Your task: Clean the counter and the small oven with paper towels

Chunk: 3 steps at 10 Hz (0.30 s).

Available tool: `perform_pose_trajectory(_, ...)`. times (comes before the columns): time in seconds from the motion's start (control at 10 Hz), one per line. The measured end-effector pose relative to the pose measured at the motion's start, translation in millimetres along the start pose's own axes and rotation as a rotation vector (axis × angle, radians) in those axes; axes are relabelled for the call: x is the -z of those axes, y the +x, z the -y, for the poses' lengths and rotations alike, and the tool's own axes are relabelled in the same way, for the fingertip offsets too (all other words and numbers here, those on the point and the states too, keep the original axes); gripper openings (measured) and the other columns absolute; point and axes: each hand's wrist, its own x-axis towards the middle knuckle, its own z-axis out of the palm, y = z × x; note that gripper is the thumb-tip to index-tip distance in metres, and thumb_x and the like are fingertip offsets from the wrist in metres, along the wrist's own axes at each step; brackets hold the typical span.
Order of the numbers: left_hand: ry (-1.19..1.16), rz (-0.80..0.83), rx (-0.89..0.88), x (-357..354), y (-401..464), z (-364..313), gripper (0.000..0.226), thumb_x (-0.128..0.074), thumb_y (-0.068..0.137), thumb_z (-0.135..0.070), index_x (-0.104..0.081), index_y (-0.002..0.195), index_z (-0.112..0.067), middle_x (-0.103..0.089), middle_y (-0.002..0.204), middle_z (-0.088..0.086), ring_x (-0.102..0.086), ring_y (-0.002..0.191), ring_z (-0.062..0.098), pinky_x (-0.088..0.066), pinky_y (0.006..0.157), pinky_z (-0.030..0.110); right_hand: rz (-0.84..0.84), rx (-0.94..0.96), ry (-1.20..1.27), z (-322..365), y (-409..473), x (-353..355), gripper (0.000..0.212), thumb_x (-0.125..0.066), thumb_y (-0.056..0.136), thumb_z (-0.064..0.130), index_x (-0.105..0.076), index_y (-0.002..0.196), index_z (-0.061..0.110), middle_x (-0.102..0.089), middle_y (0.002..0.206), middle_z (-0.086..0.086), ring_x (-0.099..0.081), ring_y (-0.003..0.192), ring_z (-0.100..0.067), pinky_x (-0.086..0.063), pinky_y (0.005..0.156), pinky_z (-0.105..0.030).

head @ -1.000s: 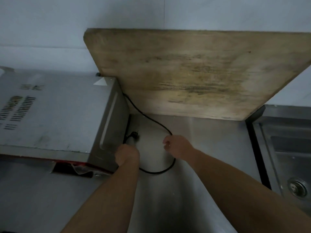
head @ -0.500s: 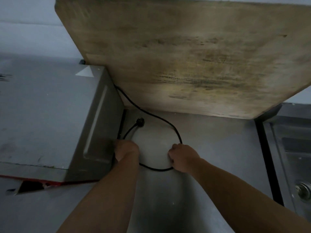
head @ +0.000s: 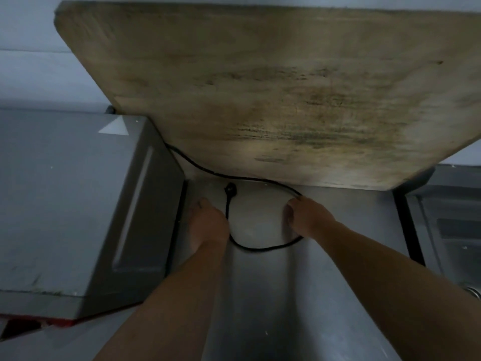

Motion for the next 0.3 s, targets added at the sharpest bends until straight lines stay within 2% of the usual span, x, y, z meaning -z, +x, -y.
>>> perform_pose_trajectory(0.1,0.045,-0.011,-0.168,7,-8,-2,0.036,-0.042,0.096,-0.016,-0.052,0.129,-0.008,-0.055,0.132,0.014,-0.050,0.120,0.030,-0.036,0.097,0.035,-0.016,0.014,0.028,9,-10,0,0.031,-0.045,0.091,0.029,-0.057,0.118,0.018,-0.056,0.123,-0.007,-0.055,0.114,-0.029,-0.049,0.093,-0.041)
perform_pose_trajectory(0.2,0.046,-0.018,-0.356,13,-16,-4,0.041,-0.048,0.096,-0.015,-0.050,0.136,-0.008,-0.054,0.134,0.017,-0.046,0.126,0.033,-0.033,0.103,0.035,-0.067,0.003,0.058,19,-20,6,0.030,-0.045,0.092,0.029,-0.058,0.114,0.016,-0.058,0.118,-0.009,-0.057,0.107,-0.030,-0.051,0.089,-0.041)
perform_pose_trajectory(0.3,0.116,0.059,-0.460,24,-25,-5,0.046,-0.044,0.098,-0.015,-0.043,0.144,-0.008,-0.049,0.141,0.014,-0.041,0.131,0.029,-0.027,0.108,0.031,-0.142,-0.008,0.028,27,-30,11,0.027,-0.045,0.094,0.028,-0.059,0.111,0.012,-0.058,0.113,-0.011,-0.057,0.106,-0.030,-0.051,0.087,-0.039)
